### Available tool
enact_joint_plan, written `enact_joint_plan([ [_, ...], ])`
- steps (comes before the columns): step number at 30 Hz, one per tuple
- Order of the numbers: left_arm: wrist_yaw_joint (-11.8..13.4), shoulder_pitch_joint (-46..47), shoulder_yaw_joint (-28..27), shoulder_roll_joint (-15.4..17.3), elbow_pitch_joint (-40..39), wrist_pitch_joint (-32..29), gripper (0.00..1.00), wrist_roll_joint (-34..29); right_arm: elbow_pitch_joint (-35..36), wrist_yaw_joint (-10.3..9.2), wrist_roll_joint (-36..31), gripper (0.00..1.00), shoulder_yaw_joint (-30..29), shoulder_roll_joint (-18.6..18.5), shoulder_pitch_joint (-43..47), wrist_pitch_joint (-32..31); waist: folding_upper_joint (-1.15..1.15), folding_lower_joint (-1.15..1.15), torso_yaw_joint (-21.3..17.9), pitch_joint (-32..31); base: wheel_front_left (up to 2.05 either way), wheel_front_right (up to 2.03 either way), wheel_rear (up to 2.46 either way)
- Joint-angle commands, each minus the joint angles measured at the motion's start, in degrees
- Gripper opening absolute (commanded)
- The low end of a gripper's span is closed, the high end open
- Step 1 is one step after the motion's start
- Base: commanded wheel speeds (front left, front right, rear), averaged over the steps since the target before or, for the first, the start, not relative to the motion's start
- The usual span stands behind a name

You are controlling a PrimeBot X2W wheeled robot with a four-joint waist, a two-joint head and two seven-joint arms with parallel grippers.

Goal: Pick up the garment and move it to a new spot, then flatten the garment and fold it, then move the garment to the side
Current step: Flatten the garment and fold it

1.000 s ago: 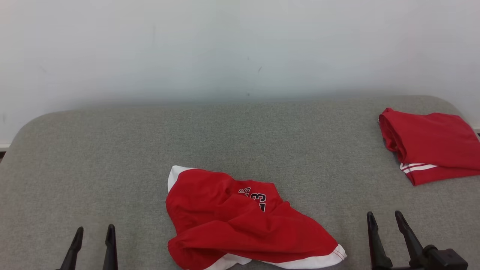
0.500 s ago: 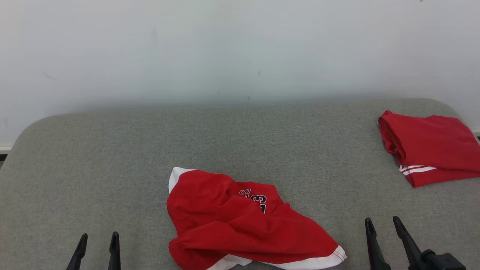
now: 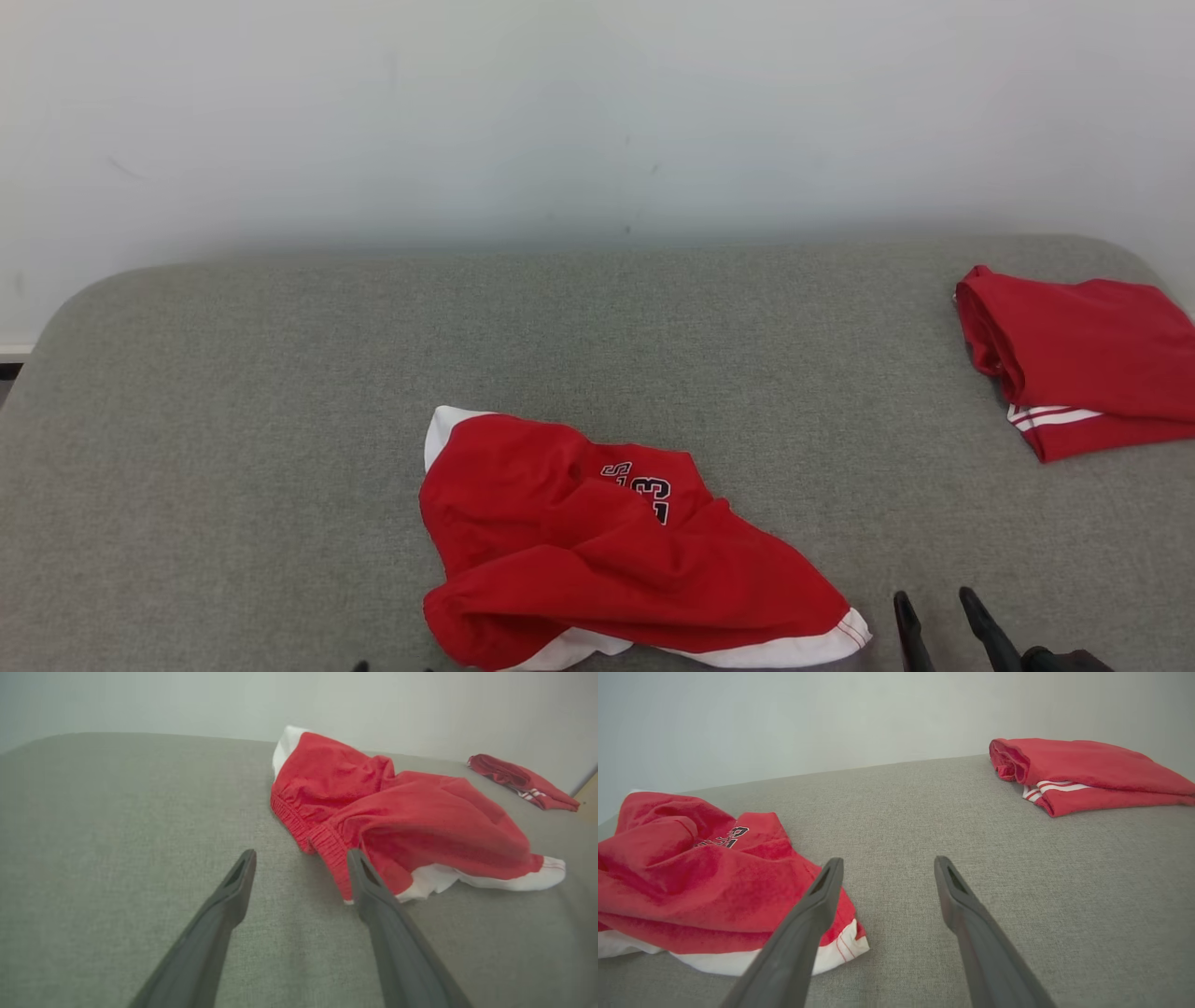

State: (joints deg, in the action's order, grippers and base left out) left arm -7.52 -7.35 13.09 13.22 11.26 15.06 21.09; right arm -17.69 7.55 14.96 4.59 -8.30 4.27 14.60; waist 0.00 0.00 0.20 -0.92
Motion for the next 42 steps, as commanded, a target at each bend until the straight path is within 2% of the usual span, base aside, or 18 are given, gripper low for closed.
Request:
enact_joint_plan([
  [1,0.1,0.1,2.0,0.62,1.47,0.15,1.0,1.0,-0.94,-0.15,0.5,1.0,0.48,-0.36,-0.6,-0.24,0.0,0.0,0.05,0.34,0.0,0.0,0.0],
  [5,0.11,2.94,7.52,1.38,6.04,0.15,1.0,3.28,-4.01,-0.15,1.06,1.0,2.22,-0.68,-1.22,-0.22,0.0,0.0,-0.1,1.17,0.0,0.0,0.0],
  [18,0.1,13.09,15.25,2.59,15.6,0.15,1.0,6.71,-15.19,-0.16,2.75,1.0,9.24,0.45,-8.78,0.03,0.0,0.0,-1.02,5.14,0.0,0.0,0.0],
  [23,0.1,16.49,20.38,2.88,16.83,0.15,1.0,6.98,-21.03,-0.15,4.35,1.0,11.14,1.33,-11.6,0.12,0.0,0.0,-1.03,5.94,0.0,0.0,0.0],
  [24,0.1,17.11,20.86,3.21,16.31,0.15,0.74,6.55,-21.79,-0.15,4.67,0.46,11.61,1.47,-11.97,0.13,0.0,0.0,-1.06,6.01,0.0,0.0,0.0],
  [25,0.11,17.4,20.63,3.31,15.85,0.15,0.45,6.21,-22.21,-0.15,5.04,0.21,12.03,1.57,-12.22,0.12,0.0,0.0,-1.07,6.06,0.0,0.0,0.0],
  [26,0.11,17.28,20.19,3.18,15.08,0.15,0.0,5.95,-22.58,-0.14,5.39,0.0,12.42,1.72,-12.46,0.17,0.0,0.0,-1.06,6.08,0.0,0.0,0.0],
  [31,0.11,15.06,19.44,3.38,11.77,0.15,0.0,3.48,-22.33,-0.15,7.54,0.0,13.62,0.94,-12.97,0.4,0.0,0.0,-0.75,5.91,0.0,0.0,0.0],
  [37,0.11,12.23,16.92,3.8,5.88,0.15,0.0,2.28,-16.83,-0.14,10.26,0.0,12.36,0.09,-10.76,0.5,0.0,0.0,-0.28,5.46,0.0,0.0,0.0],
  [42,0.11,12.45,14.81,5.35,1.05,0.15,0.0,2.32,-10.86,-0.15,13.23,0.0,11.85,-1.17,-10.55,0.52,0.0,0.0,-0.46,4.97,0.0,0.0,0.0],
])
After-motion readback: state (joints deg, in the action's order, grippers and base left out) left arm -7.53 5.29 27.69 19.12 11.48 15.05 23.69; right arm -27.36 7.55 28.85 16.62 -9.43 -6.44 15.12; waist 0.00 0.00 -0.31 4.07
